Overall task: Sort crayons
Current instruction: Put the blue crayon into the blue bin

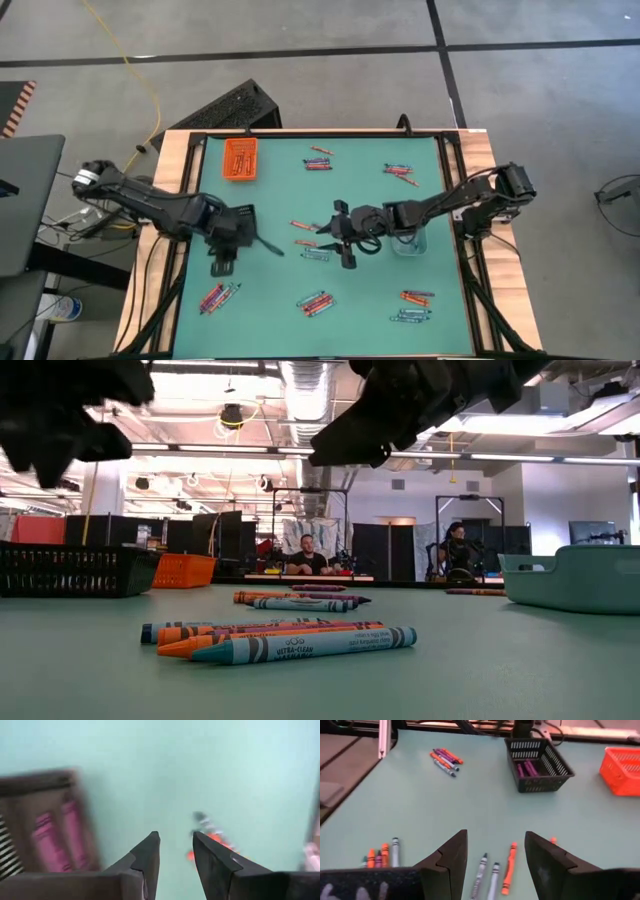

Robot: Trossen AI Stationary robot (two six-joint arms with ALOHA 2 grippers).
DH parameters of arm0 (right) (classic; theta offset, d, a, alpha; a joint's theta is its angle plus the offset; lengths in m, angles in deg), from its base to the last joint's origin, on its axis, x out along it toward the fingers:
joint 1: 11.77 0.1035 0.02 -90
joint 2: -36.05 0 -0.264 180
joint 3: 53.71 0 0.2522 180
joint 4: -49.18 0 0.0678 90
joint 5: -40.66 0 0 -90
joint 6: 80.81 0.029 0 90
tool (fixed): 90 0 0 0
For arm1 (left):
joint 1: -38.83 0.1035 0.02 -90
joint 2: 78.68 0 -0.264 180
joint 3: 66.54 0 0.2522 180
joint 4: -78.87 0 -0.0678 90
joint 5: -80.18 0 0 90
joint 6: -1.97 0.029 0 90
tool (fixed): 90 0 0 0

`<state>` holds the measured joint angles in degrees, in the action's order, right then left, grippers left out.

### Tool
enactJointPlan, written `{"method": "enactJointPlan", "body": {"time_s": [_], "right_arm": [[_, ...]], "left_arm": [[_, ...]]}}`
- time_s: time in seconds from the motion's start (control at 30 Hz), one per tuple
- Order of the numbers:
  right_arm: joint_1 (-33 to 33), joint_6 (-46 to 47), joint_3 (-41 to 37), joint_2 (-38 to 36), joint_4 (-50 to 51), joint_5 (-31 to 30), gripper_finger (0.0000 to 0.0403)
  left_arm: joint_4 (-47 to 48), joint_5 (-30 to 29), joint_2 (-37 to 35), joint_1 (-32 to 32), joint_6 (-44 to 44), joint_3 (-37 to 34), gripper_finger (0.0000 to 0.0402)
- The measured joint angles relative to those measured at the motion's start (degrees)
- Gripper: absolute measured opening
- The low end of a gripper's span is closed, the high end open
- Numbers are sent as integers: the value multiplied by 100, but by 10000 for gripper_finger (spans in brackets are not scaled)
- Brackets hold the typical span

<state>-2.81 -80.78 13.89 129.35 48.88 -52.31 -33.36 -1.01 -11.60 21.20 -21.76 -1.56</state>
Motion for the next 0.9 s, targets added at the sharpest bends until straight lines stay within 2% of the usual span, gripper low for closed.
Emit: {"method": "enactJointPlan", "body": {"time_s": [0.1, 0.23, 0.33, 0.47, 0.57, 0.73, 0.9], "right_arm": [[-56, 162, 0, 0, -40, -1, 191], [103, 1016, 0, 23, 58, -5, 191], [529, 1247, -2, 169, -5, -104, 191], [1199, 1317, 0, 485, -481, -735, 191], [1503, 1185, 127, 560, -572, -1097, 191], [1828, 1527, 236, 529, -561, -1369, 191], [2465, 1953, 258, 540, -468, -1653, 191]], "left_arm": [[-663, -100, 5, -398, -317, 0, 105], [-1753, -914, 288, -1007, -691, 4, 105], [-2694, -1363, 843, -1452, -716, 4, 105], [-4055, -1818, 1811, -1843, -425, 4, 105], [-4901, -1925, 2466, -1953, -318, 40, 105], [-5166, -2120, 3220, -2020, -380, 523, 105], [-4466, -2218, 3600, -2212, -897, 1273, 105]]}}
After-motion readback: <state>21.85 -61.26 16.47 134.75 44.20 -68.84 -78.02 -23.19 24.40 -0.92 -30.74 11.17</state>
